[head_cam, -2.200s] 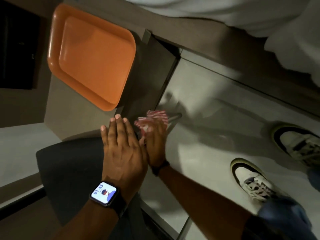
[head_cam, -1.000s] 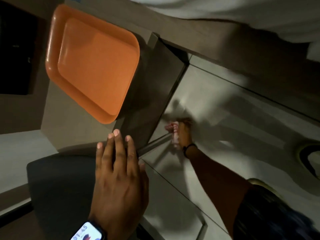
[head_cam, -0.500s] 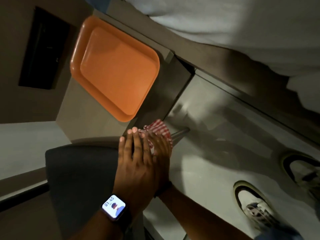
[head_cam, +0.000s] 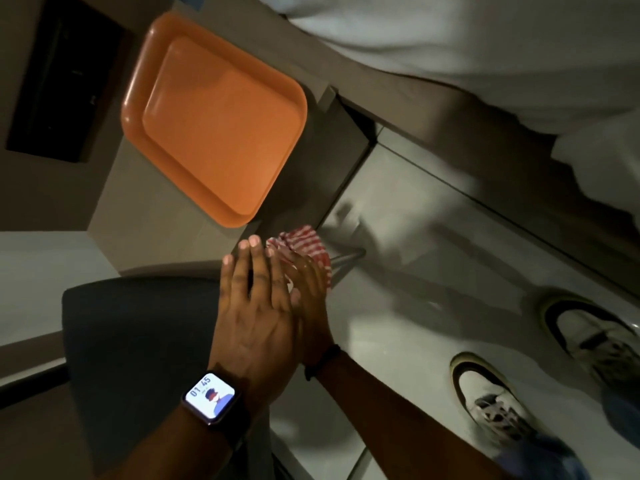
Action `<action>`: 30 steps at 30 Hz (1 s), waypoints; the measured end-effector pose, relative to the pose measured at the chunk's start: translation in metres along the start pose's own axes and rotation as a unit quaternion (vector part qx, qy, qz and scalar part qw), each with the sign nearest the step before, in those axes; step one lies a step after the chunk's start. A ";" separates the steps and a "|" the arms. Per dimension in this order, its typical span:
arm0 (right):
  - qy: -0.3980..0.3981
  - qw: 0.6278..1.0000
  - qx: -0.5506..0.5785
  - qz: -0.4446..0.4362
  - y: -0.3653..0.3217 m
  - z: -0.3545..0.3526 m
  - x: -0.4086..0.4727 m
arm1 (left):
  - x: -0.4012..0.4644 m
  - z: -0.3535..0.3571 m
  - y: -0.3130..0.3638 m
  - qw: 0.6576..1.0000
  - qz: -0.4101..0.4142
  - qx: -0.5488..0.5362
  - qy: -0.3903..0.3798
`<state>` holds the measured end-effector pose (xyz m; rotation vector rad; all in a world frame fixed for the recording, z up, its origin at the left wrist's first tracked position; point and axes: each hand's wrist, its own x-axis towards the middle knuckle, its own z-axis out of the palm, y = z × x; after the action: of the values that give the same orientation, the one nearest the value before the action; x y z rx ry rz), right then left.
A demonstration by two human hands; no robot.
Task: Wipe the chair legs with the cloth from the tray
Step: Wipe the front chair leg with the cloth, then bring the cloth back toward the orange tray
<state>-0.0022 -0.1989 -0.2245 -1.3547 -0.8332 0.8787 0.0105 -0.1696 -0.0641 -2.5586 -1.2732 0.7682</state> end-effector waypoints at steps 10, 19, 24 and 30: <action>0.018 0.970 -0.044 0.240 0.151 -0.036 0.039 | -0.004 0.021 -0.007 0.999 0.007 -0.023 0.038; 0.114 0.908 0.161 0.369 0.121 -0.045 0.059 | -0.005 0.021 -0.008 1.000 0.003 -0.024 0.014; 0.078 0.943 0.140 0.290 0.025 -0.025 0.036 | -0.004 0.008 -0.004 0.999 -0.006 -0.034 -0.030; 0.058 0.893 0.223 0.386 -0.059 -0.045 0.051 | 0.004 -0.014 -0.003 0.987 -0.038 -0.069 -0.139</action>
<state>0.0635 -0.1746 -0.1677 -1.2994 0.0585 1.4759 0.0177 -0.1635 -0.0531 -2.5570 -1.5482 1.0872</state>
